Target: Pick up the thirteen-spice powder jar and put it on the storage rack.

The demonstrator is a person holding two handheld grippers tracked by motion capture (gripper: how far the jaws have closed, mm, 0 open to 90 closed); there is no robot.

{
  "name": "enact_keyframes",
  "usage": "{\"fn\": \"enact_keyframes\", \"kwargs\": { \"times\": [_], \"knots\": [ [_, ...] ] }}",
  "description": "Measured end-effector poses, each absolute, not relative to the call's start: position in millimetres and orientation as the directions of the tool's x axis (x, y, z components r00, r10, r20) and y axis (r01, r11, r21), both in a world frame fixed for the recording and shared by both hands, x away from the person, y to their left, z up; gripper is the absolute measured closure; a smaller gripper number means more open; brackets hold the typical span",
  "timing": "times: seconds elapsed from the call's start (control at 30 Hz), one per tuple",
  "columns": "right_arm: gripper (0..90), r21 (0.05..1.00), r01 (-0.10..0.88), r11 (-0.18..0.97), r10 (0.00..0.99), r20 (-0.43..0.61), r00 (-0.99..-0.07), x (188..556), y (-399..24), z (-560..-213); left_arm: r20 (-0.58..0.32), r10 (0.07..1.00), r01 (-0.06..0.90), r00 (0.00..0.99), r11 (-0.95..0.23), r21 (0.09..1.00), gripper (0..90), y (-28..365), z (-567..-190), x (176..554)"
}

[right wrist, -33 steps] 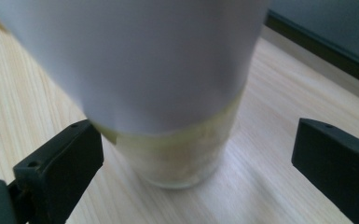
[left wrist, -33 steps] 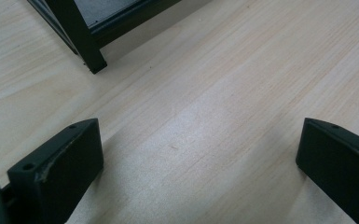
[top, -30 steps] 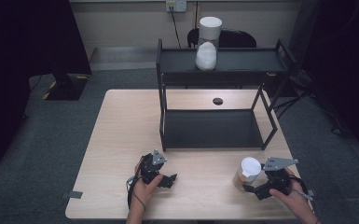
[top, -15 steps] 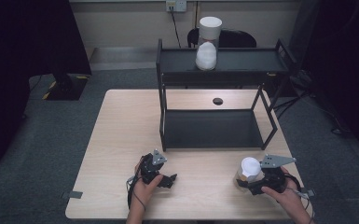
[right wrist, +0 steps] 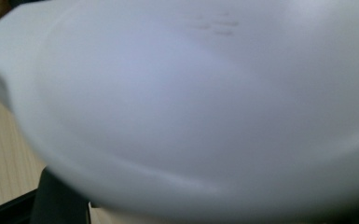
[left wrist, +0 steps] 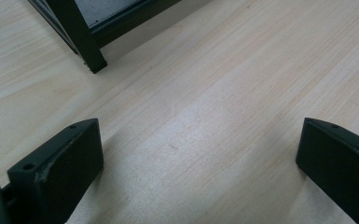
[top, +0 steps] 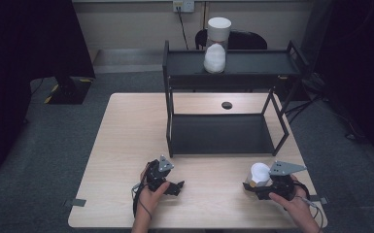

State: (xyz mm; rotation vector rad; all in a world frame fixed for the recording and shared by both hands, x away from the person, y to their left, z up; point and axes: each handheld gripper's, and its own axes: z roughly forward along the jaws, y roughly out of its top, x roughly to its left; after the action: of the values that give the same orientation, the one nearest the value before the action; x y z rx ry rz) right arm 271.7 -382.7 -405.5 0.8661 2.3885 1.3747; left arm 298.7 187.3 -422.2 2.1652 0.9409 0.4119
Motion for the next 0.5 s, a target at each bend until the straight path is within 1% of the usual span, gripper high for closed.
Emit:
{"fn": "enact_keyframes", "kwargs": {
  "times": [0.33,0.5],
  "knots": [
    [28.4,0.845,0.367,0.389,0.616,0.058,-0.786,277.0,-378.4,-397.5,0.003,0.734,0.5,0.679,-0.466,0.73,0.0,187.1,-422.2,298.2],
    [28.4,0.838,0.374,0.398,0.63,0.047,-0.775,281.5,-372.4,-388.1,0.003,0.734,0.501,0.679,-0.465,0.73,0.0,187.1,-422.3,298.1]
  ]
}}
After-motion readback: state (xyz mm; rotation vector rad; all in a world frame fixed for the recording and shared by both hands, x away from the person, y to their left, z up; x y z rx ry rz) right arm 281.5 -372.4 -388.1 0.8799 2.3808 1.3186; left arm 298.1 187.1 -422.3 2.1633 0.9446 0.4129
